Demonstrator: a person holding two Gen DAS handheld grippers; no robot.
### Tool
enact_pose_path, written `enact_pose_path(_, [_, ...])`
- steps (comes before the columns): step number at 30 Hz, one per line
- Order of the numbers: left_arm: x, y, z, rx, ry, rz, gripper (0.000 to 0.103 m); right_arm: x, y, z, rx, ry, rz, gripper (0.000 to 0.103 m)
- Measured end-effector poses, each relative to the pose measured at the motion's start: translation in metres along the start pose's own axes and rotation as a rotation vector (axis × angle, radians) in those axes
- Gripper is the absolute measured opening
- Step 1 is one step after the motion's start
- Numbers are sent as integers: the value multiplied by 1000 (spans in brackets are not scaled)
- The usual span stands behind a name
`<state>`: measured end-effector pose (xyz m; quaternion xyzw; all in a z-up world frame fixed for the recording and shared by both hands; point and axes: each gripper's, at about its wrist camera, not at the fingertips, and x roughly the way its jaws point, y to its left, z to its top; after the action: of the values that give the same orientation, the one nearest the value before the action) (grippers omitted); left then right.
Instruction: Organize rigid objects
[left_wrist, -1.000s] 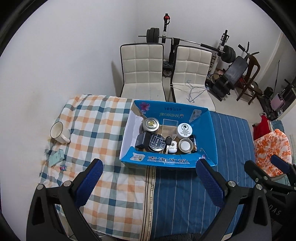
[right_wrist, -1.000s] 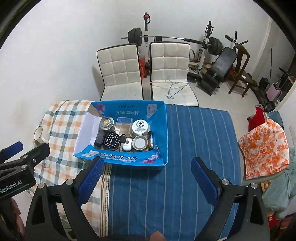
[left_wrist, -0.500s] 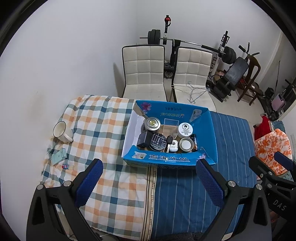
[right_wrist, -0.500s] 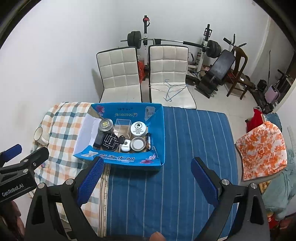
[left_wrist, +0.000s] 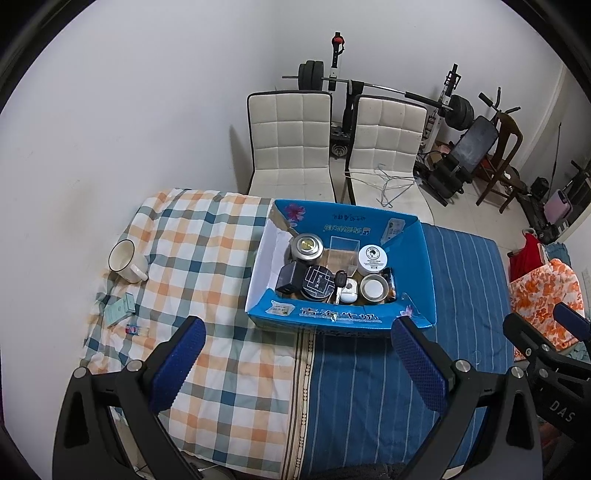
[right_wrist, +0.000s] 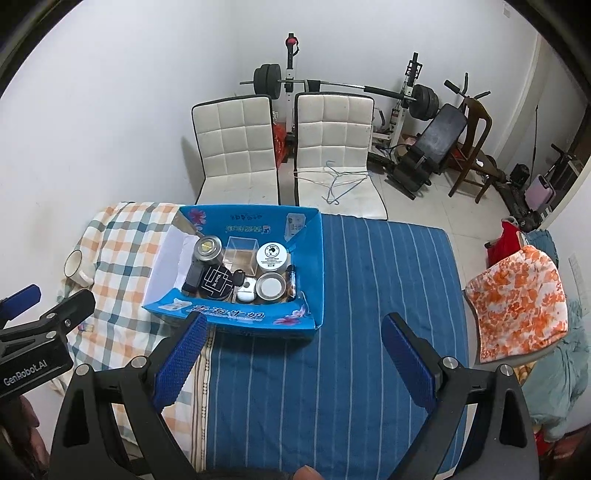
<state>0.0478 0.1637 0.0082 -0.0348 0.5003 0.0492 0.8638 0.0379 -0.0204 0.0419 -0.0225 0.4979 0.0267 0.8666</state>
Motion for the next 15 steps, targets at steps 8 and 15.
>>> enact_pose_path(8, [-2, 0, -4, 14, -2, 13, 103, -3, -1, -2, 0, 3, 1, 97])
enact_pose_path(15, [-3, -1, -5, 15, -13, 20, 103, -7, -3, -3, 5, -5, -3, 97])
